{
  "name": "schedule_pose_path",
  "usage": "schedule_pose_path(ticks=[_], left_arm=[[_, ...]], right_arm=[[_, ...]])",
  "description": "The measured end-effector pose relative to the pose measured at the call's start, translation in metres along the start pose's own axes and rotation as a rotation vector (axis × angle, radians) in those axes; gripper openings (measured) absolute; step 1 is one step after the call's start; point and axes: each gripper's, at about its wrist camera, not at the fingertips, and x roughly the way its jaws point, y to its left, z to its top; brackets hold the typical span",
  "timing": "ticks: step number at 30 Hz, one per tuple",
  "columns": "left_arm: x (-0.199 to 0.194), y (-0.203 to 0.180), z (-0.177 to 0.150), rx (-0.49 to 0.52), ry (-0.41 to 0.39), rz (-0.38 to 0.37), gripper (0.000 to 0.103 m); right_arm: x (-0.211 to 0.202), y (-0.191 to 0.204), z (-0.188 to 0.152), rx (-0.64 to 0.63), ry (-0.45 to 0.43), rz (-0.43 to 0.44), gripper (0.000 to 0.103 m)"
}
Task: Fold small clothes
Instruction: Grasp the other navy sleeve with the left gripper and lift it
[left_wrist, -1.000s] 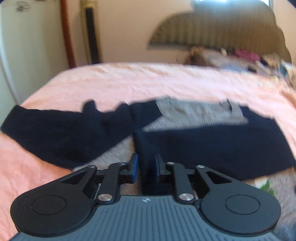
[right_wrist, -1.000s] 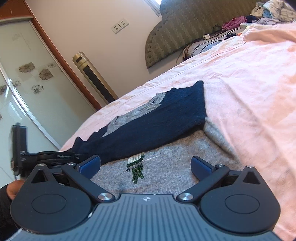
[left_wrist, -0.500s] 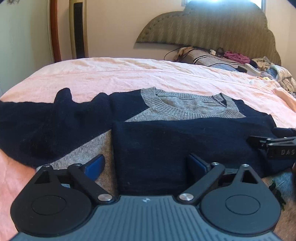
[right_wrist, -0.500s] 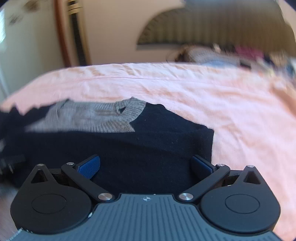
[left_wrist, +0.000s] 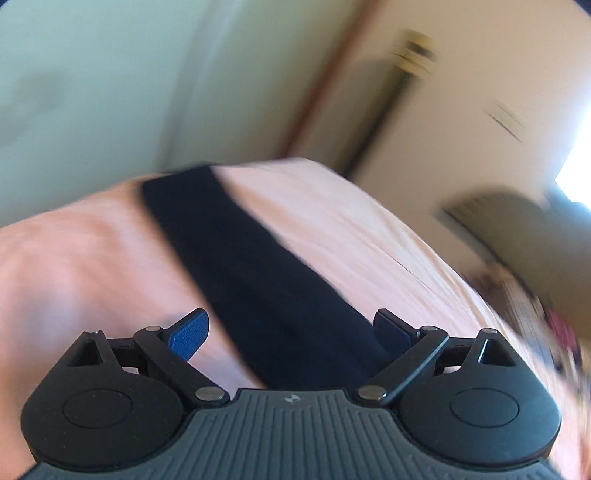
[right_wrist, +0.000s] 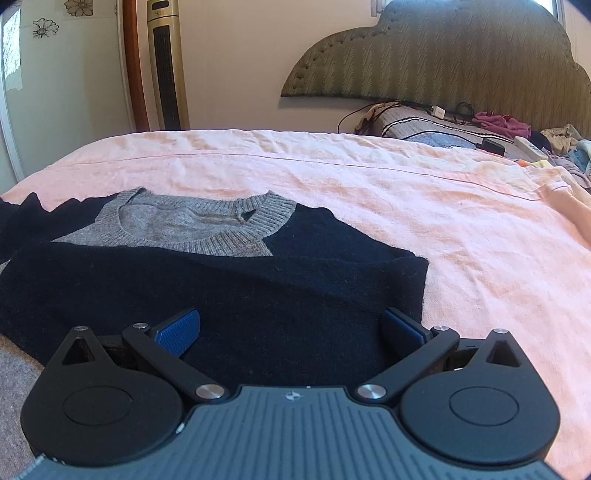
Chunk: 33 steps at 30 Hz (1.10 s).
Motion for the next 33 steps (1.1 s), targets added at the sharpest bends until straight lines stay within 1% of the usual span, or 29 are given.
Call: schedule_pose_path(ticks=[1,2,3,4,5,6,8,11,12,13,14,15,16,17,18,19,20,22,23,25,26,28,30,31,32,33], left_arm=[[0.009,0.02,0.014,-0.082,0.01,0.031,0.097],[0.019,0.04,0.027,-0.164,0.026,0.04,0.097],[0.027,0.056,0.035,-0.235,0.042,0.028,0.095],[0.032,0.067,0.042,-0.282,0.033,-0.006,0.096],[0.036,0.073,0.048,-0.313,0.024,-0.016,0.096],[0.04,0.076,0.052,-0.328,0.02,-0.015,0.096],[0.05,0.072,0.06,-0.316,0.009,0.004,0.096],[0.063,0.058,0.066,-0.228,-0.01,0.053,0.096],[0.067,0.052,0.067,-0.19,-0.013,0.073,0.092],[0.069,0.05,0.067,-0.151,-0.019,0.093,0.085],[0.074,0.042,0.065,-0.104,-0.014,0.12,0.058],[0.078,0.036,0.064,-0.059,-0.008,0.155,0.034],[0.08,0.031,0.064,-0.022,-0.007,0.186,0.028],[0.081,0.028,0.062,0.001,-0.009,0.195,0.025],[0.081,0.027,0.063,0.01,-0.005,0.193,0.012],[0.081,0.027,0.062,0.011,0.006,0.184,0.006],[0.078,0.029,0.064,0.01,0.004,0.176,0.005],[0.066,0.026,0.064,0.002,-0.033,0.174,0.005],[0.056,0.02,0.062,0.018,-0.061,0.172,0.005],[0.033,-0.004,0.055,0.112,-0.137,0.152,0.005],[0.019,-0.021,0.049,0.178,-0.178,0.129,0.005],[-0.015,-0.06,0.025,0.327,-0.255,0.068,0.005],[-0.054,-0.105,-0.018,0.527,-0.346,-0.024,0.005],[-0.072,-0.125,-0.044,0.622,-0.376,-0.081,0.005],[-0.087,-0.143,-0.074,0.719,-0.381,-0.145,0.005],[-0.098,-0.159,-0.105,0.81,-0.36,-0.206,0.006]], right_arm=[[0.0,0.0,0.0,0.001,0.0,0.0,0.103],[0.0,0.0,0.0,0.002,-0.001,-0.001,0.103],[0.0,0.0,0.0,0.002,-0.001,-0.001,0.103],[-0.001,0.0,0.0,0.002,-0.002,-0.001,0.103],[-0.001,0.0,0.0,0.002,-0.001,-0.001,0.103],[-0.001,0.0,0.0,0.002,-0.001,-0.001,0.103],[-0.001,0.0,0.0,0.003,-0.001,0.0,0.103],[-0.002,-0.001,0.0,0.007,-0.002,0.002,0.103],[-0.002,-0.001,0.0,0.007,-0.002,0.002,0.103],[-0.002,-0.001,0.0,0.008,-0.002,0.002,0.103],[-0.002,-0.001,0.0,0.01,-0.002,0.003,0.103],[-0.002,-0.001,0.0,0.011,-0.002,0.004,0.103],[-0.002,-0.002,0.0,0.012,-0.003,0.004,0.103],[-0.002,-0.002,0.0,0.014,-0.003,0.005,0.103],[-0.002,-0.002,0.0,0.015,-0.003,0.005,0.103],[-0.002,-0.002,0.0,0.016,-0.004,0.006,0.103],[-0.002,-0.002,0.0,0.018,-0.004,0.008,0.103],[-0.003,-0.002,0.0,0.021,-0.005,0.01,0.103],[-0.003,-0.003,0.001,0.023,-0.006,0.011,0.103],[-0.003,-0.003,0.001,0.024,-0.006,0.012,0.103],[-0.003,-0.003,0.001,0.023,-0.006,0.011,0.103],[-0.003,-0.003,0.001,0.024,-0.006,0.011,0.103],[-0.003,-0.003,0.001,0.025,-0.006,0.012,0.103],[-0.003,-0.003,0.001,0.026,-0.007,0.012,0.103],[-0.003,-0.003,0.001,0.026,-0.006,0.012,0.103],[-0.003,-0.003,0.001,0.026,-0.006,0.012,0.103]])
